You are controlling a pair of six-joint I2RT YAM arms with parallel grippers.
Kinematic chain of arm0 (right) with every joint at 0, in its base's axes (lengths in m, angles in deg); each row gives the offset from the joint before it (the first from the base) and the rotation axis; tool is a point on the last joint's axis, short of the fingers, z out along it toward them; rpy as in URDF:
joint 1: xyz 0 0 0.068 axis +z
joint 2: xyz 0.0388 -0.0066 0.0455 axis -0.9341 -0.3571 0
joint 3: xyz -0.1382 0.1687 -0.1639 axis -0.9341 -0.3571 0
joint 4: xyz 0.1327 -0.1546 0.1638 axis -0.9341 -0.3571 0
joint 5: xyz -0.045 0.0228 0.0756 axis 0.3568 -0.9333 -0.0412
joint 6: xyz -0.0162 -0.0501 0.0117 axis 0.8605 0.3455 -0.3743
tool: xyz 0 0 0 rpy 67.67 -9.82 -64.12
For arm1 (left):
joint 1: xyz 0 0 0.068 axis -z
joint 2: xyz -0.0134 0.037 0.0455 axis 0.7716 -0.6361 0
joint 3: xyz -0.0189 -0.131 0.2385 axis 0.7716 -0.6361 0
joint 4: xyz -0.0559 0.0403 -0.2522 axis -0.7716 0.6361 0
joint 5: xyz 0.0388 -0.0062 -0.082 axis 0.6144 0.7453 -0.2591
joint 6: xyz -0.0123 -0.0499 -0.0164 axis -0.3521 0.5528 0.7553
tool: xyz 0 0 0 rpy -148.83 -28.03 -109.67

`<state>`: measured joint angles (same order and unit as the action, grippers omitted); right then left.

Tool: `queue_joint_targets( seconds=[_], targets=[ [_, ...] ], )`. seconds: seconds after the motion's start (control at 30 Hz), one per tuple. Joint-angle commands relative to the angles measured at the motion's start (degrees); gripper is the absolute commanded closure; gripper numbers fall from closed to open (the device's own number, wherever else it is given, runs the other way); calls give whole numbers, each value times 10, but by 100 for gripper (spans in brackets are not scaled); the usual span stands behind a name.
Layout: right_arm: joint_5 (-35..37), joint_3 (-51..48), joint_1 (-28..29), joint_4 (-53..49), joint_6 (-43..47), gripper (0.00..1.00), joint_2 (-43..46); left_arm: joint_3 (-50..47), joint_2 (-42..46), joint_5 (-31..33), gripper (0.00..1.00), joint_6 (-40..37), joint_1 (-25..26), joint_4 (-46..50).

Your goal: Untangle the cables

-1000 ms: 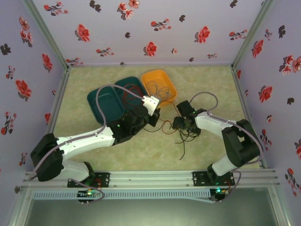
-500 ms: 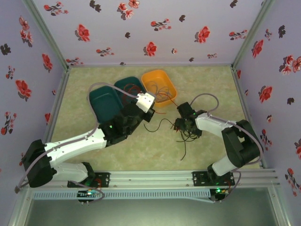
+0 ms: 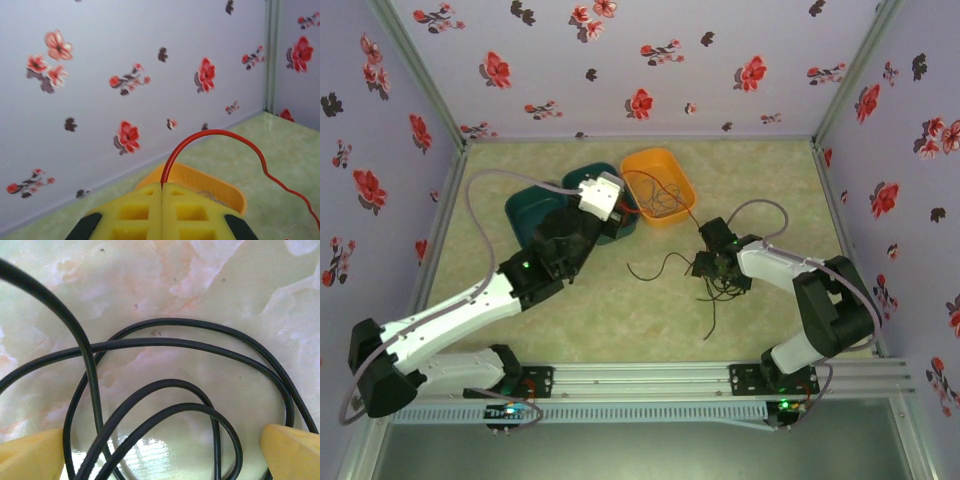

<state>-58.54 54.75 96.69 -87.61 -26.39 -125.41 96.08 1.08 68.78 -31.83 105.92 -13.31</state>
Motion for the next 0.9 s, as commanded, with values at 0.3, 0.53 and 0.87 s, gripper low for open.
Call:
queue_joint_targets(
  seconds=[0.3,0.53,0.87],
  targets=[
    [16,-8,-12,-24,-11,1,3,75,40,23,100,-24,-71,46],
    [12,-2,-12,-26,-9,1,4,122,21,21,100,-4,-117,115],
    [5,3,-12,-37,-6,1,35,168,-25,-38,100,40,-179,180]
  ],
)
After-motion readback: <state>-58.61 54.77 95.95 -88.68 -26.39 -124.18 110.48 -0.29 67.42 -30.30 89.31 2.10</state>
